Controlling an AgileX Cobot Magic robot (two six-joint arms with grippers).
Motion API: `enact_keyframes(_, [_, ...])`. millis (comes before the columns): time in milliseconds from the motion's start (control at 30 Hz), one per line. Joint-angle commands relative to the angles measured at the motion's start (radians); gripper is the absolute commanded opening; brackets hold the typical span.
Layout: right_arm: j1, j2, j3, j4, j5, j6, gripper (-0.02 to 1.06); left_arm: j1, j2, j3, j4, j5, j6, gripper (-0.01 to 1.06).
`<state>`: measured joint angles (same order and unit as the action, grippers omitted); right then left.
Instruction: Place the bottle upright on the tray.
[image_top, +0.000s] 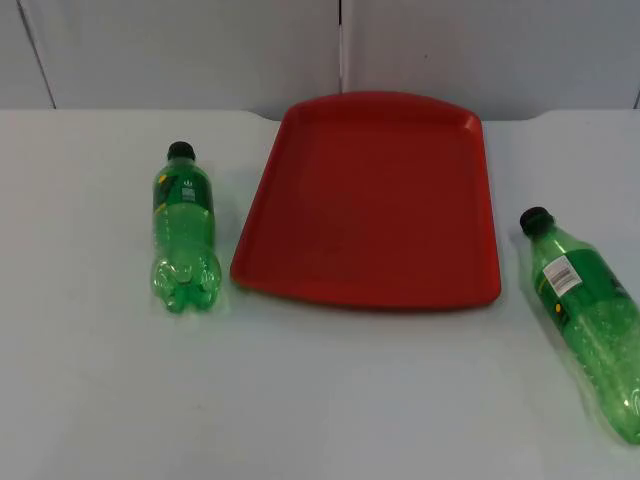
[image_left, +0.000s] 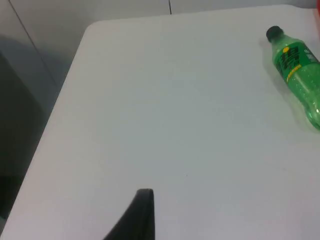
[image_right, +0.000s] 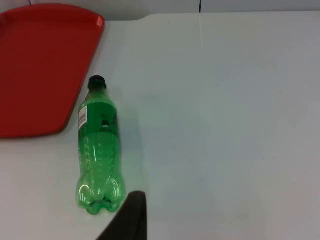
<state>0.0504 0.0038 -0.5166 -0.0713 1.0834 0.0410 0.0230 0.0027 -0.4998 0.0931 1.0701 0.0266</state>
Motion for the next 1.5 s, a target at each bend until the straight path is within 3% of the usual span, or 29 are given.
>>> enact_keyframes(0, [-0.006, -0.004, 0.001, 0.003, -0.007, -0.004, 1.05, 0.001, -0.003, -0.003, -0.021, -0.007, -0.005, 1.05])
enact_keyframes(433, [-0.006, -0.004, 0.001, 0.003, -0.007, -0.004, 1.05, 0.001, 0.191, -0.114, -0.055, -0.074, -0.005, 1.05])
enact_keyframes(1000, [-0.006, -0.004, 0.001, 0.003, -0.007, -0.004, 1.05, 0.001, 0.416, -0.116, -0.171, -0.229, -0.005, 1.05])
enact_keyframes(1267, [-0.006, -0.004, 0.001, 0.003, -0.007, -0.004, 1.05, 0.001, 0.559, -0.116, -0.198, -0.326, -0.005, 1.05])
enact_keyframes(1467, [-0.006, -0.004, 0.001, 0.003, -0.007, -0.004, 1.05, 0.001, 0.701, -0.118, -0.272, -0.453, 0.063, 1.05])
